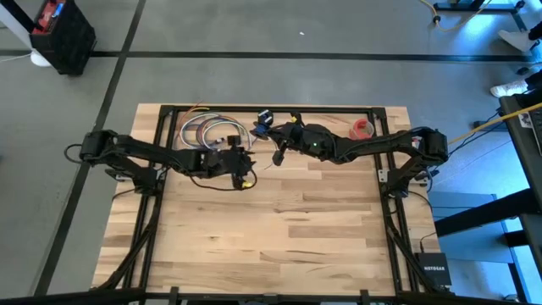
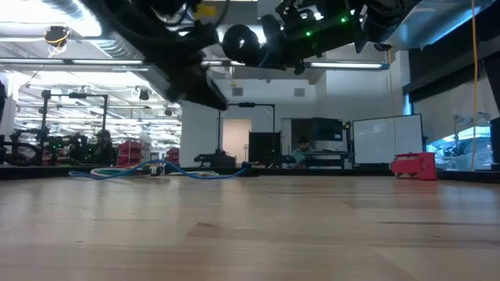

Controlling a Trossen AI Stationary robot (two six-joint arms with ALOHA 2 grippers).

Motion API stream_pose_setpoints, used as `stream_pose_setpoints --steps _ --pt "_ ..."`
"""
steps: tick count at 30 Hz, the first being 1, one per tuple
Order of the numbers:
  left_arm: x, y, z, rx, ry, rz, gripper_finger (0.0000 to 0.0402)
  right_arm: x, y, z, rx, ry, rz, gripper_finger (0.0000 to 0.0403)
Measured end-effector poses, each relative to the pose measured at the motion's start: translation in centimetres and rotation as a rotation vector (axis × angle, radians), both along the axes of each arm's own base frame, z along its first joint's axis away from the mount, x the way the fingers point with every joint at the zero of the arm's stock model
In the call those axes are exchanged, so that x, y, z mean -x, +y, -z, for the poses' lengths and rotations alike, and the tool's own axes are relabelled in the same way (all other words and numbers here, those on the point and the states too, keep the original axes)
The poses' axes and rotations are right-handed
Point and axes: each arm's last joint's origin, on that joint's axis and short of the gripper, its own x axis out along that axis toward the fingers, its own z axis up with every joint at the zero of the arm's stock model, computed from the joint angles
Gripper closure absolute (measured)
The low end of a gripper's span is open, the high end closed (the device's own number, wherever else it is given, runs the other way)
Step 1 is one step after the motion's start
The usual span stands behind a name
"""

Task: Coil cords
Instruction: Coil the blue wire onto the black spool

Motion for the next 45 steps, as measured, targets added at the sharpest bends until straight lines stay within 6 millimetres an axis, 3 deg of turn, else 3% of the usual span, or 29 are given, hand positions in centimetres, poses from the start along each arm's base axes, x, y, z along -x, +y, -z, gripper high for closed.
stream_pose_setpoints --steps 8,13,20,27,35,38,45 --pt "3.6 -0.9 -2.0 0.085 0.024 -0.069 0.0263 0.1 0.0 0.6 0.029 0.082 -0.006 0.0402" --pt "5.0 -0.8 -1.4 0.108 0.007 -0.087 0.0263 0.4 0.0 1.9 0.09 0.255 -0.019 0.0402" --pt "5.2 -0.8 -0.7 0.104 -0.002 -0.084 0.0263 1.6 0.1 4.3 0.187 0.551 -0.019 0.0402" --pt "5.2 -0.8 -0.6 0.104 -0.004 -0.084 0.0263 3.1 0.1 7.2 0.32 0.726 0.021 0.0402" --pt "5.0 -0.8 -0.8 0.099 -0.021 -0.078 0.0263 2.7 -0.5 13.2 0.464 0.994 0.117 0.0402" --pt "5.1 -0.8 -0.8 0.099 -0.017 -0.078 0.0263 2.1 -0.6 14.5 0.501 1.007 0.187 0.0402" --pt "5.0 -0.8 -0.8 0.098 -0.02 -0.076 0.0263 1.4 -0.6 14.7 0.475 0.961 0.252 0.0384"
